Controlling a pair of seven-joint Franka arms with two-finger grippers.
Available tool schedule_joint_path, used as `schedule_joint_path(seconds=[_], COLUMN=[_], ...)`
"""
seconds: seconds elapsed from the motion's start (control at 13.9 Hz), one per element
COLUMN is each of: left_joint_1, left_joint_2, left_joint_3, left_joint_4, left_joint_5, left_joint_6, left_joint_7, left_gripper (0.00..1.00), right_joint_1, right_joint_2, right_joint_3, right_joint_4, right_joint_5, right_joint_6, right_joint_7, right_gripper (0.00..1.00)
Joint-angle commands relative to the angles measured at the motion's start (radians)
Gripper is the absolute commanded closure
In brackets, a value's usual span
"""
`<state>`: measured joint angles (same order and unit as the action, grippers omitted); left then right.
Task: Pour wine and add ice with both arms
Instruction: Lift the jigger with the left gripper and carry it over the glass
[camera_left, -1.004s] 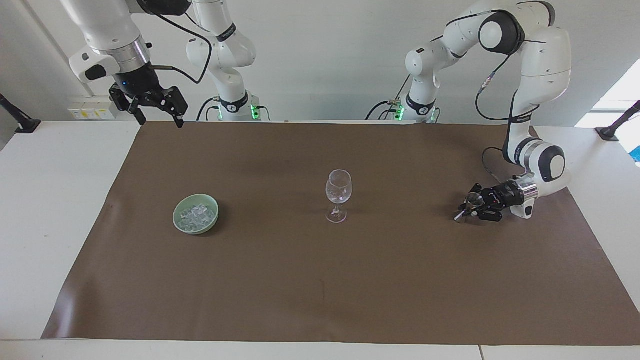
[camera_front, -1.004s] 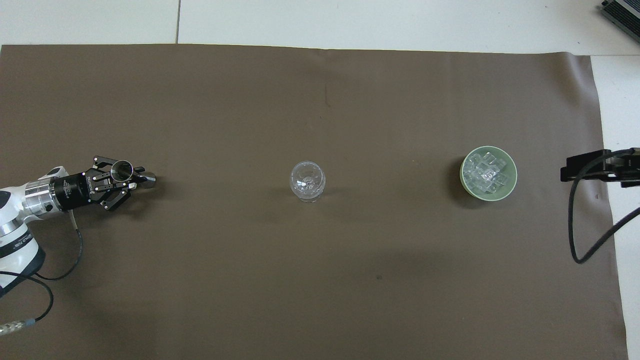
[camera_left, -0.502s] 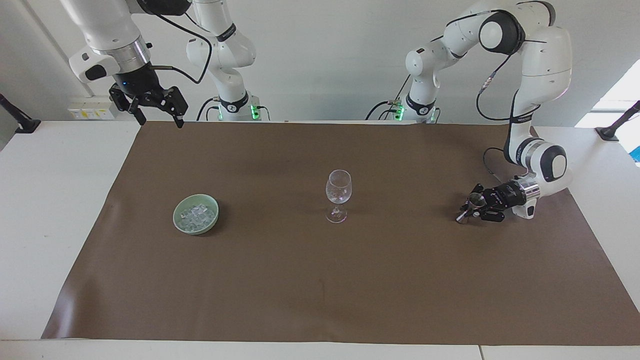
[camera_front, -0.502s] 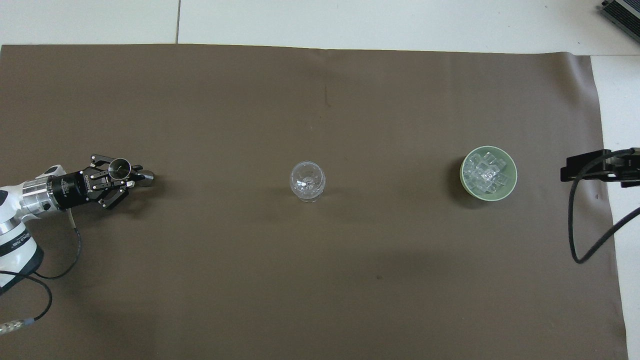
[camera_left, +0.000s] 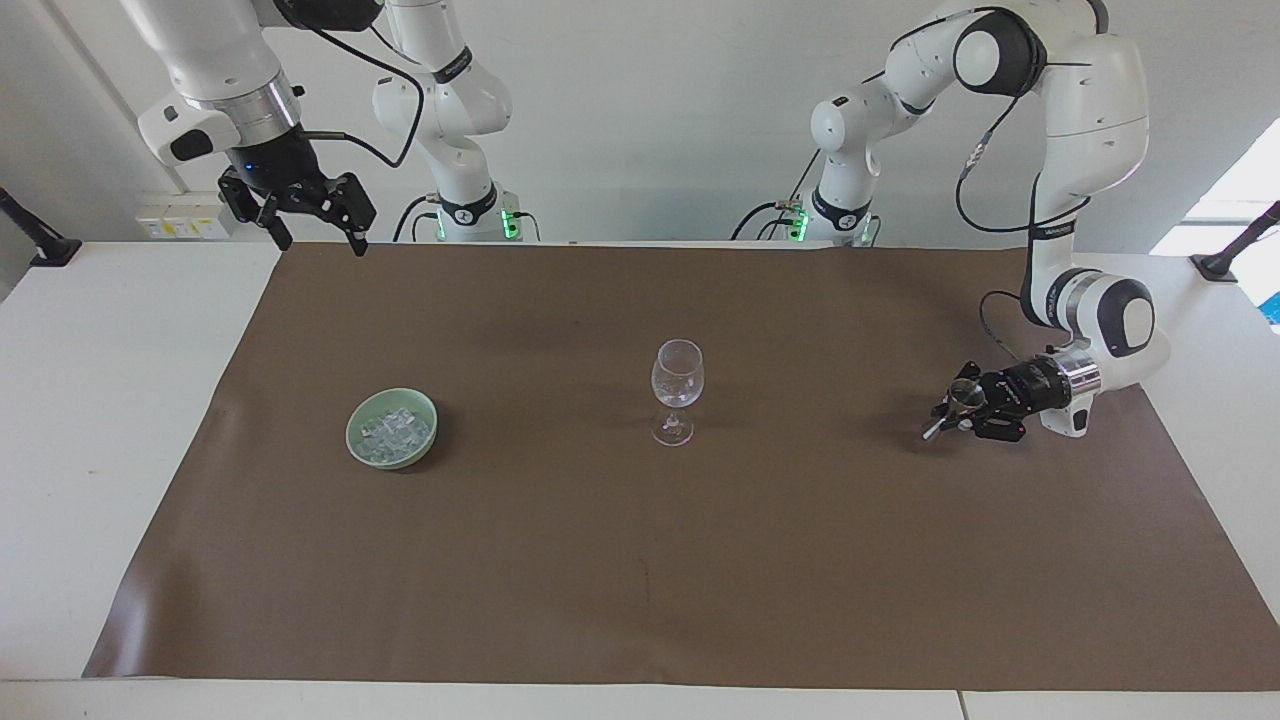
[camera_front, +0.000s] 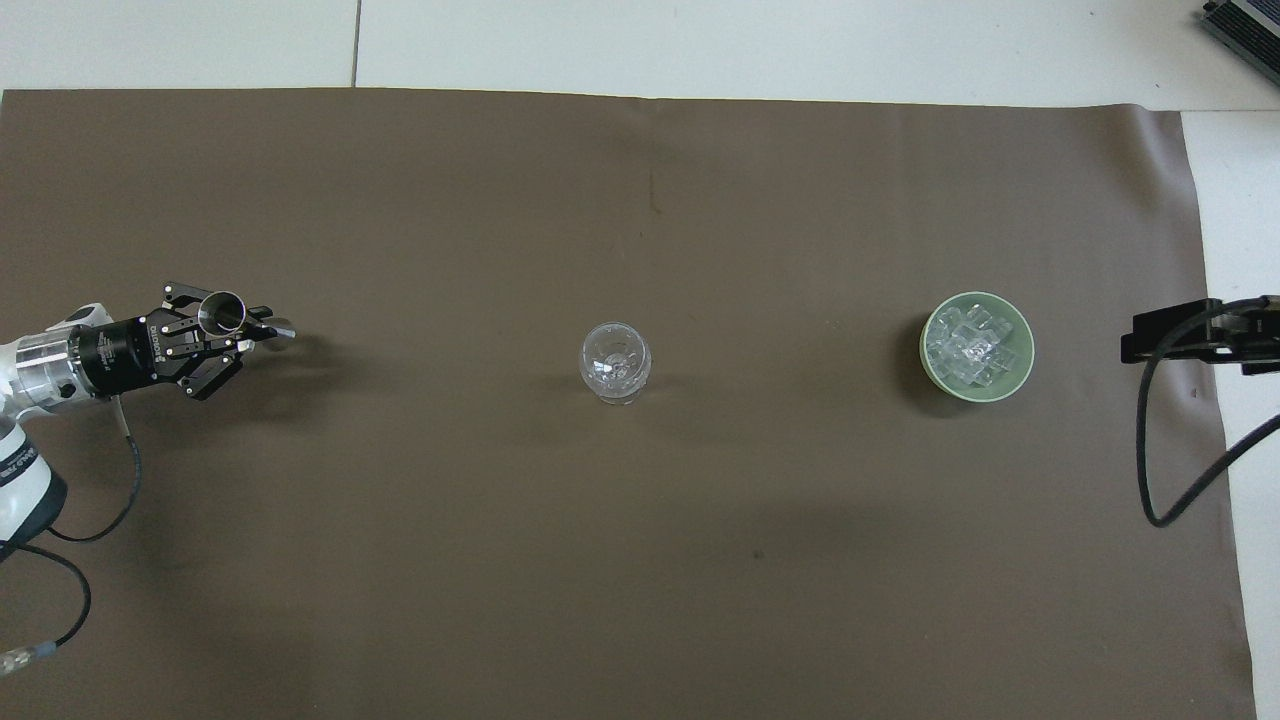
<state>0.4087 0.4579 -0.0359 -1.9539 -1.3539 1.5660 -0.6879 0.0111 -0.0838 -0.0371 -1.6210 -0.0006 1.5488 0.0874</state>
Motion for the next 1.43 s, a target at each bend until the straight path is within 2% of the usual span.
schedule_joint_path(seconds=[0.0, 0.29, 0.5, 0.65, 0.93, 1.36], left_joint_1=[-0.072, -0.142, -0.234, -0.274, -0.300, -0.427], left_joint_2=[-0.085, -0.152, -0.220, -0.251, -0.289, -0.337], left_joint_3=[0.014, 0.014, 0.014, 0.014, 0.008, 0.007], left_joint_4=[-0.016, -0.010, -0.016, -0.020, -0.030, -0.046], left_joint_5=[-0.014, -0.014, -0.014, -0.014, -0.014, -0.022], left_joint_6=[0.003, 0.029, 0.146, 0.177, 0.204, 0.305], left_joint_7=[-0.064, -0.156, -0.235, -0.265, -0.295, -0.347], left_gripper=[1.00, 1.00, 1.00, 1.00, 1.00, 1.00], right_joint_1=[0.000, 0.000, -0.002, 0.000, 0.000, 0.000], right_joint_2=[-0.016, -0.016, -0.016, -0.016, -0.016, -0.016], right_joint_3=[0.000, 0.000, 0.000, 0.000, 0.000, 0.000], right_joint_4=[-0.011, -0.011, -0.011, -0.011, -0.011, -0.011], right_joint_5=[0.008, 0.008, 0.008, 0.008, 0.008, 0.008], right_joint_6=[-0.012, -0.012, -0.012, -0.012, -0.012, -0.012], right_joint_7=[-0.020, -0.020, -0.020, -0.020, -0.020, -0.020], right_gripper=[0.00, 0.00, 0.00, 0.00, 0.00, 0.00])
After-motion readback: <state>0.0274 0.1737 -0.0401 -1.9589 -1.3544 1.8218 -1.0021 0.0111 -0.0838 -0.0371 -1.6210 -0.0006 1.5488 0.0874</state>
